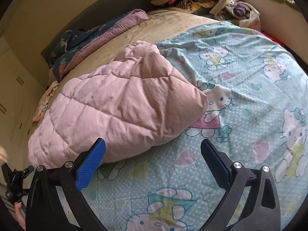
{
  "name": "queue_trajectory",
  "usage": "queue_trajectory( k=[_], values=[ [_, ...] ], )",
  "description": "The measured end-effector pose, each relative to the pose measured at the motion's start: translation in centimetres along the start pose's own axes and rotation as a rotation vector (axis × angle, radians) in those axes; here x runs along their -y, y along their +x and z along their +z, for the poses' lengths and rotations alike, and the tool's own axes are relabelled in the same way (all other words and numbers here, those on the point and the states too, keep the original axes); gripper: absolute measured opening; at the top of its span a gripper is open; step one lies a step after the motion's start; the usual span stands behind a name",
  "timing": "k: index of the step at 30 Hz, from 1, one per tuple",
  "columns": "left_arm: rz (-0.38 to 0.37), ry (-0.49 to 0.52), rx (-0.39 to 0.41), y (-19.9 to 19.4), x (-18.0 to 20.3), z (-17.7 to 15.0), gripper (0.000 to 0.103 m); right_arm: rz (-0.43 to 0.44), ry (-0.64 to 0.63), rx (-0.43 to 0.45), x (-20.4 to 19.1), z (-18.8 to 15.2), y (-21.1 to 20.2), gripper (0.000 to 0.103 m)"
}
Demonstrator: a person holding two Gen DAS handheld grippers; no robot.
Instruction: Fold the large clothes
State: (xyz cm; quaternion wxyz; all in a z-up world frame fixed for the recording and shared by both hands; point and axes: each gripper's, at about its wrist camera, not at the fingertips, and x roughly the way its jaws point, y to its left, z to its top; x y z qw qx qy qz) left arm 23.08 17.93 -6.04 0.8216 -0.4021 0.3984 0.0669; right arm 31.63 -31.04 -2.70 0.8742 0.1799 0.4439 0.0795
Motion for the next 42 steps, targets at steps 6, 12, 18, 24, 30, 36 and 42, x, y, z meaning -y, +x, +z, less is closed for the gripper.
queue_trajectory(
  k=[6,12,18,24,30,36,42],
  values=[
    [-0.033,-0.115,0.006,2.3,-1.3,1.8,0.093,0.04,0.067,-0.041,0.5,1.1,2.5,0.099],
    [-0.04,-0.143,0.007,4.4,-1.5,3.2,0.095,0.099,0.142,-0.074,1.0,1.8,5.2,0.099],
    [-0.066,-0.15,0.031,6.0,-2.0,3.7,0.095,0.183,0.229,-0.073,2.2,2.6,7.8,0.099],
    [-0.061,-0.123,0.061,6.9,-1.7,4.1,0.095,0.245,0.234,-0.02,2.3,3.5,9.5,0.099],
    [-0.022,-0.036,0.091,6.4,-0.2,4.8,0.072,0.268,0.162,0.018,1.1,4.5,9.2,0.067],
    [0.078,0.144,0.155,4.1,3.7,4.6,0.047,0.233,-0.007,0.061,-1.5,5.8,7.4,0.043],
    [0.121,0.252,0.192,2.9,6.5,4.3,0.037,0.166,-0.158,0.088,-4.2,6.3,5.7,0.036]
  ],
)
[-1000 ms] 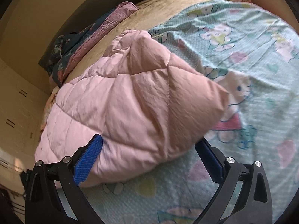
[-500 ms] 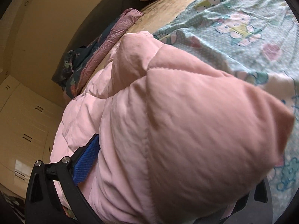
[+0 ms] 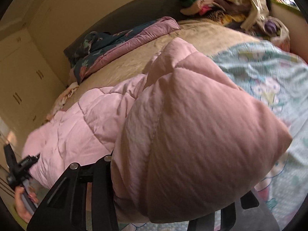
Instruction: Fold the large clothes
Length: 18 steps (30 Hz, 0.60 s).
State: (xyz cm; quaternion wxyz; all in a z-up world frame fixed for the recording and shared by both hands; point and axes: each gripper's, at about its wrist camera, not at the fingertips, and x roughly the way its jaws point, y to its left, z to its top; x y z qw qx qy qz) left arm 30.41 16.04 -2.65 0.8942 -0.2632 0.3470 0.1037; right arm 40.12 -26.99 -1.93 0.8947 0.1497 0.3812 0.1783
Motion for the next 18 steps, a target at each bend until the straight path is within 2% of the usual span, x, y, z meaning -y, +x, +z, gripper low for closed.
queue_trajectory(
  k=[8,18],
  values=[
    [0.016,0.124,0.058,-2.9,3.0,0.8,0.033,-0.01,-0.144,0.056,-3.9,0.4,-3.0,0.033],
    [0.005,0.154,0.068,-6.5,2.3,0.2,0.033,0.014,-0.252,0.081,-6.8,-0.2,-7.8,0.032]
  ],
)
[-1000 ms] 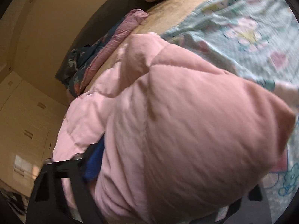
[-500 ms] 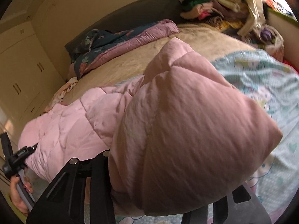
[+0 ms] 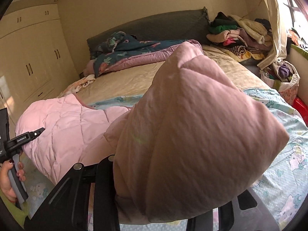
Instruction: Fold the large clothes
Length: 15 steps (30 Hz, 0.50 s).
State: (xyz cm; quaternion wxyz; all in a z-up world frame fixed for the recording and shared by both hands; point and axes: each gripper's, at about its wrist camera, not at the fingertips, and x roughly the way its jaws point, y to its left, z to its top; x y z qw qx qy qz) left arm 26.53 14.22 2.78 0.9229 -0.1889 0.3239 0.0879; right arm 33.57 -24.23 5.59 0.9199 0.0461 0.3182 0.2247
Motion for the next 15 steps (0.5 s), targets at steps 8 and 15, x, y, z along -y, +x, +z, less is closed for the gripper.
queue_trajectory(
  k=[8,15],
  values=[
    [-0.001,-0.012,-0.021,-1.5,-0.6,-1.1,0.033,-0.004,-0.003,-0.013,-0.6,-0.8,-1.7,0.032],
    [-0.004,-0.019,-0.034,-2.2,-1.4,-2.0,0.033,-0.011,0.006,-0.023,-0.5,-1.2,-2.2,0.032]
  ],
)
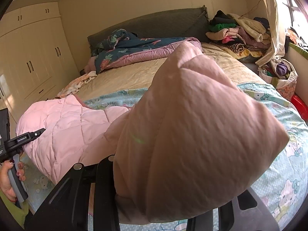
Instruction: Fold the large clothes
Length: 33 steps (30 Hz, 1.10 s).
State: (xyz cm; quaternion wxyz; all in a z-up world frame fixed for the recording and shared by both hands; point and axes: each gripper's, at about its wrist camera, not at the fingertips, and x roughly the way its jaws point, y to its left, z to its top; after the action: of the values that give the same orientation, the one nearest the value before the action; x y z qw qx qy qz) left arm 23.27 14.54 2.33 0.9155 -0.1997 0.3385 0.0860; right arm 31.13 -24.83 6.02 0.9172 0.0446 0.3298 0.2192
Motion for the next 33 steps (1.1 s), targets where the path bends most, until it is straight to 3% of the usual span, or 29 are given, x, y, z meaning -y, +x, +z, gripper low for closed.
queue_trajectory(
  k=[33],
  values=[
    [-0.017,-0.006,-0.029,-2.8,-2.5,-3.1,0.034,-0.015,0.014,0.002,-0.4,-3.2,-2.5,0.032]
  ],
)
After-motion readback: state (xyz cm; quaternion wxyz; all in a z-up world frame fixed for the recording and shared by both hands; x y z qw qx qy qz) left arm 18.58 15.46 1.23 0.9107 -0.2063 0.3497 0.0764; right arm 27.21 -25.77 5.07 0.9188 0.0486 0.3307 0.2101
